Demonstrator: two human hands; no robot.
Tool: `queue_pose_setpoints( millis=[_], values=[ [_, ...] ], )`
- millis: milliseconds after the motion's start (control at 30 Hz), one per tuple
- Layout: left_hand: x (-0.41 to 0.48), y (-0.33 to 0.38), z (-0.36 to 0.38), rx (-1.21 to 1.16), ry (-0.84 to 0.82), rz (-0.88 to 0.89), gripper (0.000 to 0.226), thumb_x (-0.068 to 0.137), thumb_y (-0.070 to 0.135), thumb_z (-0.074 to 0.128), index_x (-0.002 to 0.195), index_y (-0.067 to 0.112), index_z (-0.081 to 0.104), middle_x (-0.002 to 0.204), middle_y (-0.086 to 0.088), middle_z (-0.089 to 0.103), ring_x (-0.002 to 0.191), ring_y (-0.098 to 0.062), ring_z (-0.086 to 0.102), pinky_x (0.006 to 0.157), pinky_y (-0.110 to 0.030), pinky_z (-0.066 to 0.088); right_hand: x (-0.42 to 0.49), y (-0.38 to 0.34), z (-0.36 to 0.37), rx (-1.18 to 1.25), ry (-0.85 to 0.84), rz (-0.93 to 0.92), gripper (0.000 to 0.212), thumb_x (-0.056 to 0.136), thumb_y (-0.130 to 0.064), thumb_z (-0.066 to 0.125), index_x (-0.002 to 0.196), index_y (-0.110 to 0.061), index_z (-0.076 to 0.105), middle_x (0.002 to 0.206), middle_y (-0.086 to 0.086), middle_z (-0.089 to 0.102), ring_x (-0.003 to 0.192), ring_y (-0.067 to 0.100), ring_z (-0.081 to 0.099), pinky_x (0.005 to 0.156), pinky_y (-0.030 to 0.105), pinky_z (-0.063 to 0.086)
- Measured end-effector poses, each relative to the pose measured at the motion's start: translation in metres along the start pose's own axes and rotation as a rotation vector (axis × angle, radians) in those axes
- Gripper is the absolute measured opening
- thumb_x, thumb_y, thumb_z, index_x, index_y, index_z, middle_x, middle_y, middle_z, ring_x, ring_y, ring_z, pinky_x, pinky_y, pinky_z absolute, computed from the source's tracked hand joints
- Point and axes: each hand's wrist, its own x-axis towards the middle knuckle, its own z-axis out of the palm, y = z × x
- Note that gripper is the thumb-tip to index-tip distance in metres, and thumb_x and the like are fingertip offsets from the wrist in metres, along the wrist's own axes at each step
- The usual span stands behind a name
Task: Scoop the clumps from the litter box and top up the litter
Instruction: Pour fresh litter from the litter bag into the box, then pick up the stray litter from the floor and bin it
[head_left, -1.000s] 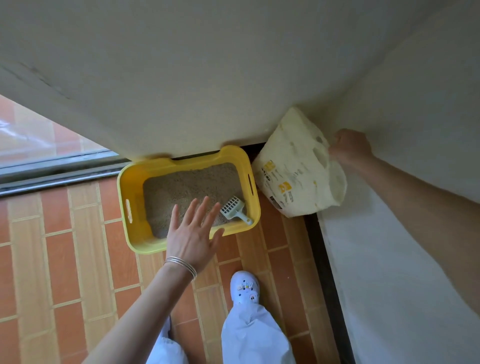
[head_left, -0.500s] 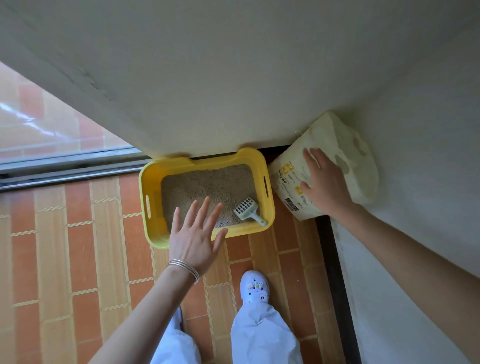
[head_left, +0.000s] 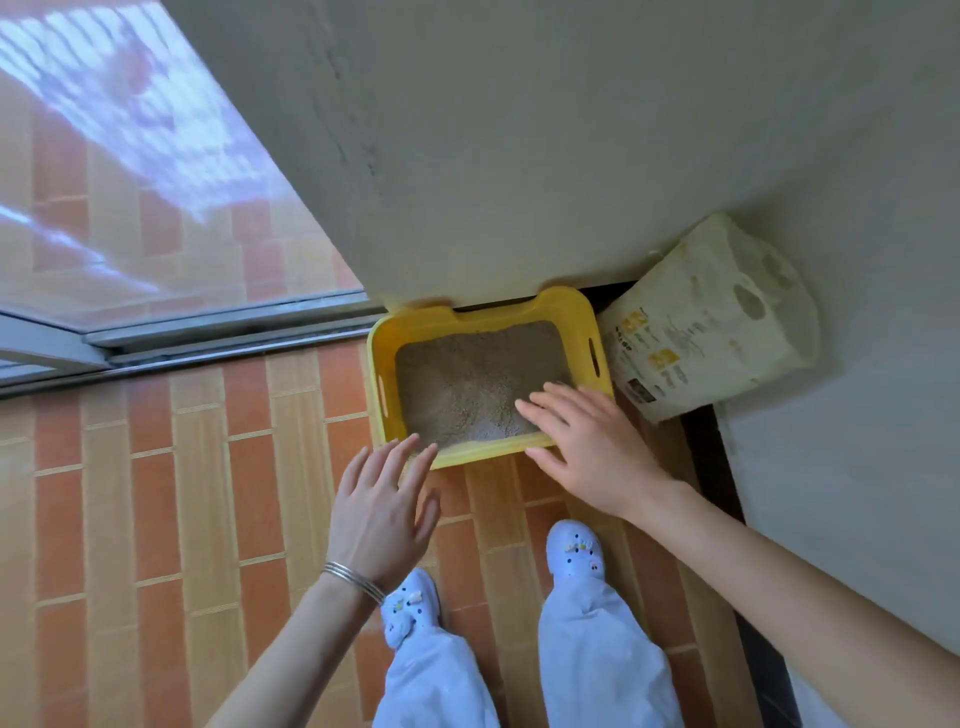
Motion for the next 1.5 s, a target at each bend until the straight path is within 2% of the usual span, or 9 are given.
queue_pose_setpoints(
  millis=[200,367,633,833,1000,1100,1167,1267,1500],
  values=[
    [-0.045,-0.06,-0.012,0.004,-0.017,-0.015,0.053,0.087,0.041,0.031,0.122,0.016,0.061,0.122,-0.008,0.063,0.111,-0.026,0.06,0.095,-0.046,0.046,0.011,-0.082,0.018,-0.032,-0.048,-0.05,0.05,0.094,-0.039,0.043,0.141,-0.021,0.035,0.145,0.001,0.04,0.138,0.017,0.027,0.114,0.039,0.017],
    [-0.074,-0.11,-0.022,-0.058,0.082,-0.087,0.043,0.084,0.033,0.054,0.122,0.014,0.061,0.119,-0.008,0.064,0.105,-0.025,0.062,0.091,-0.043,0.049,0.034,-0.136,0.021,-0.046,-0.037,-0.094,0.048,0.094,-0.036,0.046,0.139,-0.02,0.039,0.142,0.002,0.044,0.135,0.017,0.034,0.112,0.037,0.021],
    [-0.081,-0.163,0.035,-0.096,0.106,-0.208,0.042,0.083,0.03,0.065,0.121,0.014,0.062,0.12,-0.007,0.064,0.106,-0.025,0.061,0.09,-0.04,0.049,0.103,-0.164,0.057,-0.043,-0.067,-0.195,0.046,0.092,-0.028,0.053,0.136,-0.016,0.044,0.135,0.004,0.05,0.126,0.019,0.044,0.106,0.033,0.031],
    [-0.041,-0.185,0.143,-0.162,0.123,-0.269,0.043,0.082,0.028,0.066,0.122,0.014,0.061,0.123,-0.007,0.062,0.11,-0.024,0.059,0.094,-0.038,0.045,0.138,-0.154,0.168,0.119,-0.139,-0.173,0.048,0.093,-0.02,0.052,0.138,-0.011,0.04,0.137,0.004,0.045,0.125,0.017,0.042,0.101,0.028,0.037],
    [0.003,-0.212,0.262,-0.218,0.07,-0.33,0.048,0.093,0.038,0.044,0.139,0.022,0.041,0.143,0.001,0.044,0.129,-0.017,0.04,0.105,-0.031,0.028,0.151,-0.137,0.308,0.179,-0.202,-0.123,0.051,0.094,-0.022,0.05,0.141,-0.011,0.033,0.14,0.001,0.039,0.128,0.016,0.038,0.104,0.024,0.03],
    [0.026,-0.228,0.328,-0.186,0.077,-0.318,0.05,0.094,0.041,0.041,0.141,0.023,0.037,0.144,0.003,0.041,0.131,-0.017,0.038,0.107,-0.032,0.026,0.171,-0.117,0.377,0.249,-0.167,0.004,0.051,0.094,-0.02,0.049,0.141,-0.009,0.032,0.139,0.002,0.038,0.129,0.015,0.036,0.105,0.023,0.028],
    [0.041,-0.234,0.359,-0.197,0.097,-0.252,0.049,0.089,0.039,0.054,0.134,0.019,0.048,0.136,-0.001,0.051,0.123,-0.021,0.049,0.102,-0.036,0.036,0.186,-0.107,0.415,0.302,-0.124,0.088,0.05,0.094,-0.016,0.049,0.141,-0.008,0.033,0.14,0.003,0.036,0.13,0.014,0.035,0.106,0.02,0.024],
    [0.064,-0.246,0.397,-0.184,0.224,-0.125,0.046,0.073,0.032,0.075,0.114,0.014,0.065,0.113,-0.003,0.066,0.1,-0.023,0.064,0.086,-0.037,0.051,0.207,-0.098,0.458,0.278,-0.011,0.143,0.049,0.092,-0.009,0.05,0.138,-0.004,0.035,0.139,0.007,0.037,0.13,0.017,0.036,0.105,0.015,0.018],
    [0.111,-0.272,0.424,-0.242,0.308,-0.182,0.044,0.064,0.023,0.083,0.104,0.013,0.069,0.095,-0.006,0.066,0.087,-0.029,0.061,0.07,-0.039,0.051,0.235,-0.091,0.493,0.351,0.166,0.207,0.047,0.089,0.002,0.047,0.136,0.0,0.038,0.129,0.015,0.04,0.123,0.023,0.04,0.105,0.02,0.022]
  ],
)
